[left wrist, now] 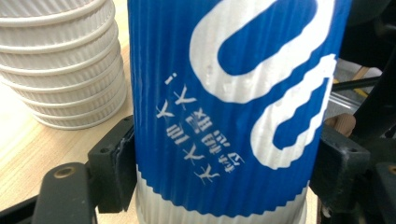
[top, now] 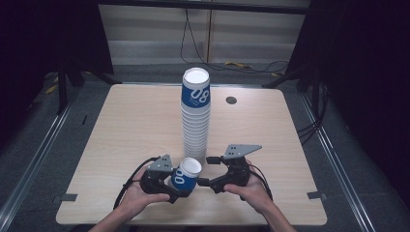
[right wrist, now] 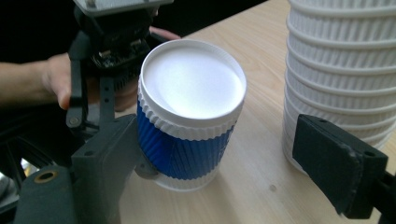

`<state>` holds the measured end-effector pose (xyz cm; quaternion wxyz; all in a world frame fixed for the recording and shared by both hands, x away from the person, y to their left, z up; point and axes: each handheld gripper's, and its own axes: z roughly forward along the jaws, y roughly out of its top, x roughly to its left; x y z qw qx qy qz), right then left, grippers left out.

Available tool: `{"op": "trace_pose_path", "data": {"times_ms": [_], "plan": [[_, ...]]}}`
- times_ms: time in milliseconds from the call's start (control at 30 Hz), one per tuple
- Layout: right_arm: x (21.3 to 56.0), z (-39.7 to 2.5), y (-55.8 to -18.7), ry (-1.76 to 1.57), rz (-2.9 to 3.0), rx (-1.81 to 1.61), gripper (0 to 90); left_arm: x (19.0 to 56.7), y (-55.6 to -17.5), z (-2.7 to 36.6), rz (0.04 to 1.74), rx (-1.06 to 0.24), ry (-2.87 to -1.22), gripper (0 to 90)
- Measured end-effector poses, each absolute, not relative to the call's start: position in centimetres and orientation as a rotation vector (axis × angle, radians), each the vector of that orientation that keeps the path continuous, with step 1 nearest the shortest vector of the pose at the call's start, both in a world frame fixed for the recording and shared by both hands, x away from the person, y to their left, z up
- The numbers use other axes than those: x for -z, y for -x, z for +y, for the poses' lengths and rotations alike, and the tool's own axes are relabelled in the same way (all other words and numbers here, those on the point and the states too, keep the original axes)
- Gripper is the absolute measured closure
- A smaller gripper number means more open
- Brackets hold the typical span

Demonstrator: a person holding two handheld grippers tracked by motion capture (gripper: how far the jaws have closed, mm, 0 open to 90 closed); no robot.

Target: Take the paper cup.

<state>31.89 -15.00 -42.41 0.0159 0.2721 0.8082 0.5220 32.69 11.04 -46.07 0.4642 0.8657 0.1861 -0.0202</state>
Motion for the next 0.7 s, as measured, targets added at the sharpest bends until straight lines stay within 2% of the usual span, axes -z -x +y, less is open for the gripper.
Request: {"op": "trace_pose_path", "data": {"times_ms": [400,700], "plan": [[42.11,-14.69,-32.07,-0.775,2.648,-1.504,15.4,45.62,-33.27,10.94,0.405,0.047,-2.196,22.1],[41.46,-14.18,-31.89,-0.66,2.726,-1.387,18.6,45.29,-33.25,10.47,0.352,-0.004,-2.284,22.1]]}}
